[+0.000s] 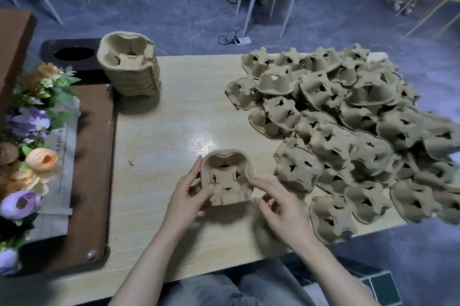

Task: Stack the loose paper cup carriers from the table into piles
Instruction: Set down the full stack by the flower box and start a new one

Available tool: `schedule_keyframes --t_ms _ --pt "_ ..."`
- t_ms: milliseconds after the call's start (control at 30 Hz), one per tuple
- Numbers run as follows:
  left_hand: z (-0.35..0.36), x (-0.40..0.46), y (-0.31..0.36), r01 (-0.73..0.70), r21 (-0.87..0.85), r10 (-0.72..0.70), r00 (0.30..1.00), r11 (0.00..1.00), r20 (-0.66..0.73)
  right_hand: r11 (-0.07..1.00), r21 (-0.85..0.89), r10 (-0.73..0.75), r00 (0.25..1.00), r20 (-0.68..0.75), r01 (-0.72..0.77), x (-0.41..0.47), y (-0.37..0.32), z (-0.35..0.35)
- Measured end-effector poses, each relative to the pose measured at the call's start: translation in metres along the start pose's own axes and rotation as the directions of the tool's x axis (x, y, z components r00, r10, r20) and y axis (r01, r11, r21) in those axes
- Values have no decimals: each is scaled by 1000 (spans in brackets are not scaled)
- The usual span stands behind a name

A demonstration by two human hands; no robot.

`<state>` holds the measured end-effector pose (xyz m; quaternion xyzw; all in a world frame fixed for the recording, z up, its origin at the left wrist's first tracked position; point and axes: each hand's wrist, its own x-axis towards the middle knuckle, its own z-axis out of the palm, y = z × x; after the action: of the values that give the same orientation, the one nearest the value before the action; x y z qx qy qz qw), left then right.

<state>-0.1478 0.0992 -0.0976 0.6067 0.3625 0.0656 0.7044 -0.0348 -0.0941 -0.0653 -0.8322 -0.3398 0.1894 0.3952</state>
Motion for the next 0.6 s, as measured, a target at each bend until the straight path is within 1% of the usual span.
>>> schedule_keyframes --t_ms 67,133,233,300,367,467,600 --pt "5 1 -4 -3 -2 3 1000 1000 26 999 -21 43 998 -46 -44 -13 4 -4" --pt "9 2 -5 5 -9 -5 998 1000 57 994 -39 100 983 -153 -107 -27 11 -10" --pt "11 5 -2 2 11 -3 997 1000 82 957 -87 237 921 -309 -276 -48 21 -20" --pt "10 9 -1 -17 29 14 996 999 92 894 -143 358 870 -339 -424 -57 27 -24" --pt "9 11 0 -34 33 31 994 999 101 820 -243 438 841 -318 -519 -62 32 -23" --pt "7 11 3 -40 49 34 993 998 112 742 -381 467 833 -296 -552 -62 33 -16" --pt "4 7 4 -44 49 38 993 998 115 662 -524 389 843 -371 -536 -53 34 -7"
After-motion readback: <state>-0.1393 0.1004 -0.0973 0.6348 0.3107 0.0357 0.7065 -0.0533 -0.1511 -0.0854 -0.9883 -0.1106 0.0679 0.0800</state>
